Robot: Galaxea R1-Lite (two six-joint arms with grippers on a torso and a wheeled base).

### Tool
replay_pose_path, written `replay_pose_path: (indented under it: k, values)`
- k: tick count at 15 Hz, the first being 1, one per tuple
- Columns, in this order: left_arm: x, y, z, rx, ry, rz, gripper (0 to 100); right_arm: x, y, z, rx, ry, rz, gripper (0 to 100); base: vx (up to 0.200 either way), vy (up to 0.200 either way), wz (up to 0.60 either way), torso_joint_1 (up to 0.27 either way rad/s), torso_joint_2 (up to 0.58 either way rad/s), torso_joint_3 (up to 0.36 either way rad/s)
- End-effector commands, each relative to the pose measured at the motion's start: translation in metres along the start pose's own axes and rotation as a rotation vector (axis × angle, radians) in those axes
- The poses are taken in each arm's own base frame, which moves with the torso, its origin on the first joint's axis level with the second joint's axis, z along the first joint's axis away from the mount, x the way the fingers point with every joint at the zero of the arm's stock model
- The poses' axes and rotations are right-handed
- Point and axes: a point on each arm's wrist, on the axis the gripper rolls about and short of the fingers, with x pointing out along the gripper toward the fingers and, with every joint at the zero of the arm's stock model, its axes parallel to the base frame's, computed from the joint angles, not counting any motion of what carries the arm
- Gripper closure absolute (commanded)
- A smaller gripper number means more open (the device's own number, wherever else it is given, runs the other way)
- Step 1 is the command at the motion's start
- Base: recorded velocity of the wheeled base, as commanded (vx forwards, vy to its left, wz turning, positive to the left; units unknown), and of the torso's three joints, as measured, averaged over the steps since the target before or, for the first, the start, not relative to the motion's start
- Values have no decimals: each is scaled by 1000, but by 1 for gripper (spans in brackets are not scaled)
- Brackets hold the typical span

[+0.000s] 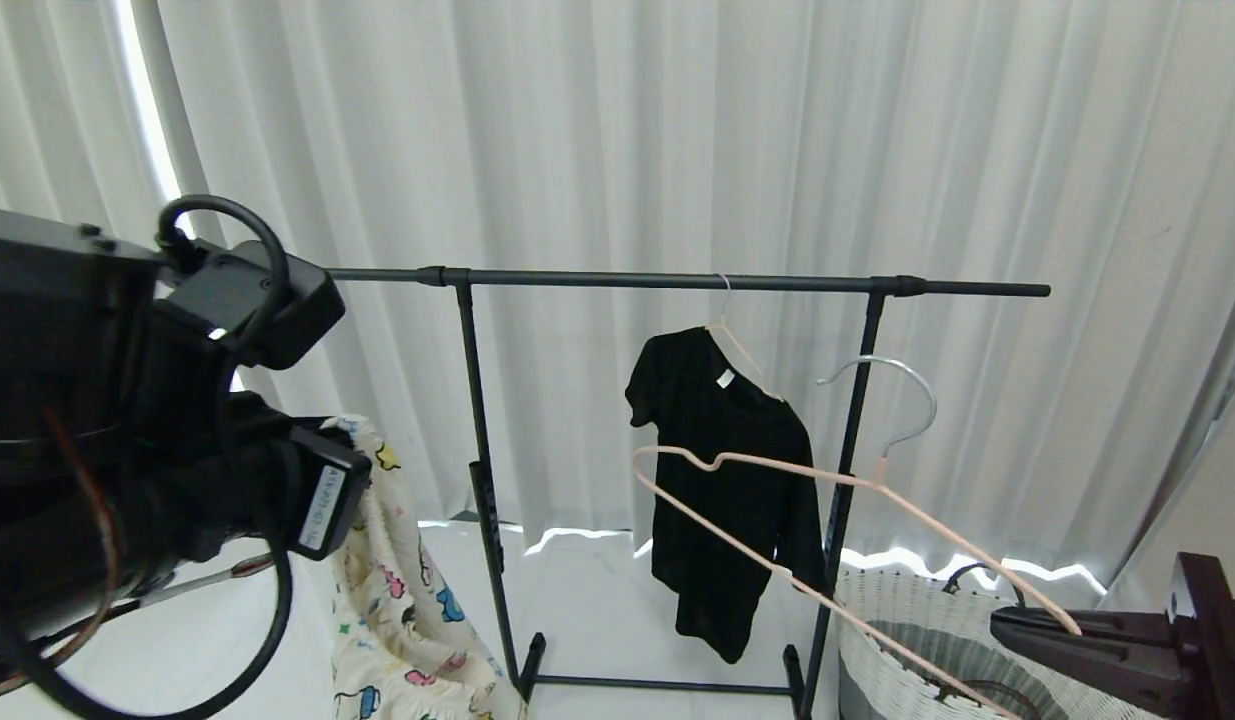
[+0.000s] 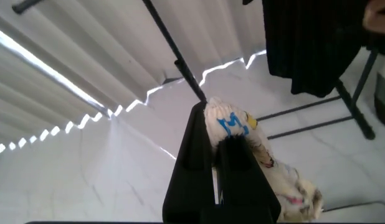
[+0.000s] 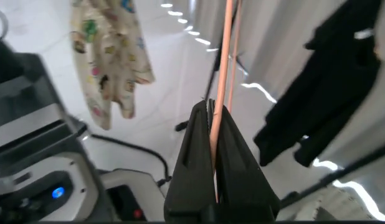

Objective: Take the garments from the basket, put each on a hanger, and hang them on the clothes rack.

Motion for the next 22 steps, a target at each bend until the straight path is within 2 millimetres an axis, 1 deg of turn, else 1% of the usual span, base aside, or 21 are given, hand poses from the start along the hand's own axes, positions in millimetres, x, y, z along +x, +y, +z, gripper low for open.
replay_pose_path:
  k: [1,4,7,9,10,12,14,17,19,22]
  values:
    - [46,-7,9,-115,103,67,100,9,8,-1,42,33,85,100,0,0,0,0,0,0]
    - [85,-18,22,-235,140,200,100,14,23,9,140,30,198,100,0,0,0,0,0,0]
    - [106,-27,27,-288,155,218,100,21,24,10,147,46,219,100,0,0,0,0,0,0]
    - [108,-31,30,-308,150,212,100,26,23,11,151,35,220,100,0,0,0,0,0,0]
    - [106,-34,35,-341,129,198,100,29,22,13,159,27,223,100,0,0,0,0,0,0]
    - [103,-34,46,-412,91,169,100,38,20,15,174,10,222,100,0,0,0,0,0,0]
    - [98,-36,52,-422,68,145,100,45,18,19,181,-5,225,100,0,0,0,0,0,0]
    - [94,-47,53,-410,62,113,100,57,16,29,176,-18,230,100,0,0,0,0,0,0]
    - [93,-47,53,-410,60,113,100,61,13,33,183,-40,175,100,0,0,0,0,0,0]
    - [96,-42,52,-416,66,130,100,59,13,36,199,-65,160,100,0,0,0,0,0,0]
